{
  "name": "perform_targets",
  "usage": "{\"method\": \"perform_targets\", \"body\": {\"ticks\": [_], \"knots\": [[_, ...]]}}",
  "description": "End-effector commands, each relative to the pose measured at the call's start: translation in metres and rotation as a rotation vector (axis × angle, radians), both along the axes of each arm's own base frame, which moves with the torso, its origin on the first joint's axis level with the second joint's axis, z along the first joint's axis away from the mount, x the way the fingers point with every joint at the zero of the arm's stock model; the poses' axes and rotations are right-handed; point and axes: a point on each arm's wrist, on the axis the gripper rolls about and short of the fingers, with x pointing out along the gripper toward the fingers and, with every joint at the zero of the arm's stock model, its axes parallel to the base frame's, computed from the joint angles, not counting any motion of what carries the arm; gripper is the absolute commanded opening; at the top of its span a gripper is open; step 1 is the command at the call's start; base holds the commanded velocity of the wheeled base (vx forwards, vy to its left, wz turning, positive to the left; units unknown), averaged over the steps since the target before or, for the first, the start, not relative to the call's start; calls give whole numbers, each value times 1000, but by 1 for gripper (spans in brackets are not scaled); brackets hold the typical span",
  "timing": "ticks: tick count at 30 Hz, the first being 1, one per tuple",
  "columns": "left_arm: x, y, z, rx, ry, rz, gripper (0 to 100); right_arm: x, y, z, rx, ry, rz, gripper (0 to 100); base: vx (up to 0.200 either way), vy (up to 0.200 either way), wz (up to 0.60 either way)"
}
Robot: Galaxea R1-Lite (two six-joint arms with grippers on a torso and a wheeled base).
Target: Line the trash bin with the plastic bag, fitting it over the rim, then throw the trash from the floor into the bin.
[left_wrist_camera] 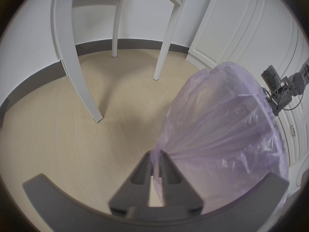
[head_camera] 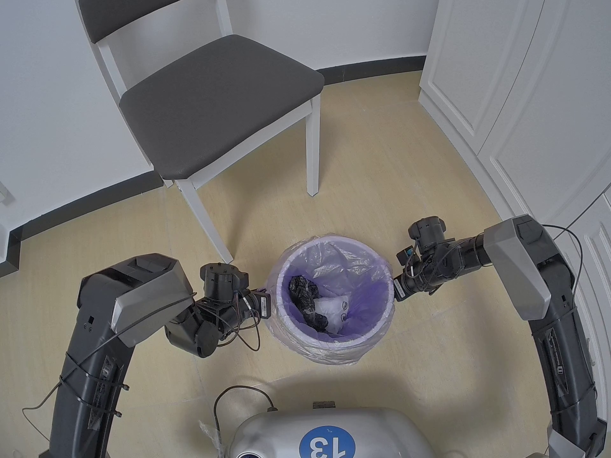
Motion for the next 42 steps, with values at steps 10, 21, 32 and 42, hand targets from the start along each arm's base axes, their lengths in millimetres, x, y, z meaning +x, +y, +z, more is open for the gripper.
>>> {"method": "perform_targets", "body": {"ticks": [10, 21, 32, 42], "knots": [[-7, 35, 1, 91, 24, 47, 100, -5, -14, 8, -11, 20, -18, 100, 0, 0, 0], [-23, 90, 42, 142, -73, 124, 100, -36, -37, 72, -13, -22, -67, 100, 0, 0, 0], [-113, 75, 124, 79, -205, 11, 100, -118, -64, 154, -2, -158, -119, 100, 0, 0, 0], [-199, 77, 185, 22, -366, -23, 100, -217, -88, 219, 95, -395, -198, 100, 0, 0, 0]]}}
